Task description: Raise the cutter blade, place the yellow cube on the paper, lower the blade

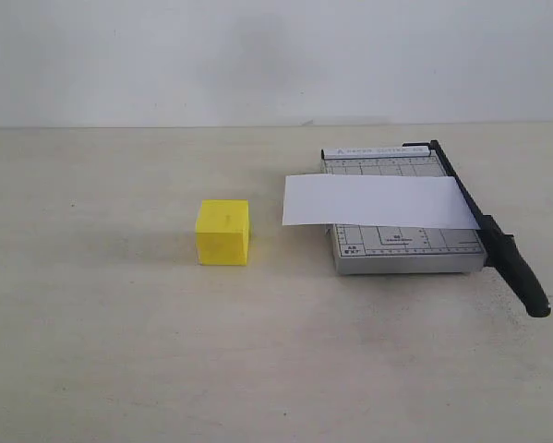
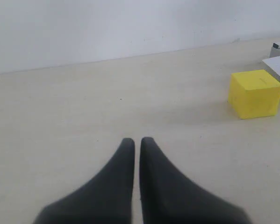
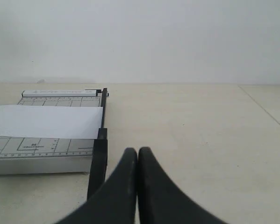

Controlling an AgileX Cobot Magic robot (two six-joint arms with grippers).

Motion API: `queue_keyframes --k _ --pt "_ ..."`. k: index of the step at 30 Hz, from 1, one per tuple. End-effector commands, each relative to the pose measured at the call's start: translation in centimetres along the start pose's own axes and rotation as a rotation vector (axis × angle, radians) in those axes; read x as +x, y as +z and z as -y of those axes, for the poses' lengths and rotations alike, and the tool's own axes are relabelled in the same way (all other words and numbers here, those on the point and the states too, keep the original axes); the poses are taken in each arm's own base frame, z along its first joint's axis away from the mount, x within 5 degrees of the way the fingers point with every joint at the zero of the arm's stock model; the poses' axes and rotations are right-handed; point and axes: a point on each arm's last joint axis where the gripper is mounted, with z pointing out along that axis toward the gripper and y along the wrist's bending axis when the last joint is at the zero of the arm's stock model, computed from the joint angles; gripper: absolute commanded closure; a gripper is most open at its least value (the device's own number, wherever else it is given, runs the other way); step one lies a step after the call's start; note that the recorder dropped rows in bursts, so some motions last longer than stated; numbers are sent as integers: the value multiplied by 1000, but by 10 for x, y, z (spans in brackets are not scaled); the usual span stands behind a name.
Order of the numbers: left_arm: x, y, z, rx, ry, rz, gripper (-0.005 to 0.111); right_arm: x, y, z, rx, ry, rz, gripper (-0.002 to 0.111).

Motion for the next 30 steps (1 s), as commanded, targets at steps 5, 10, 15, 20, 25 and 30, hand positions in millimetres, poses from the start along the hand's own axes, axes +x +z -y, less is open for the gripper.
queue_keyframes --k 5,10,15,20,25,30 --pt "-2 0 0 1 7 16 102 -3 0 0 0 -32 10 108" --pt "-2 0 0 1 7 16 102 -3 0 0 0 -28 10 108" --pt "-2 0 0 1 7 16 102 -21 -2 -1 -59 466 210 108" --pt "-2 0 0 1 7 16 102 -26 -4 1 -74 574 268 108" --pt "-2 0 0 1 7 16 102 -95 4 5 -18 287 393 108" --pt "-2 0 0 1 7 16 102 -117 98 3 5 142 -21 108"
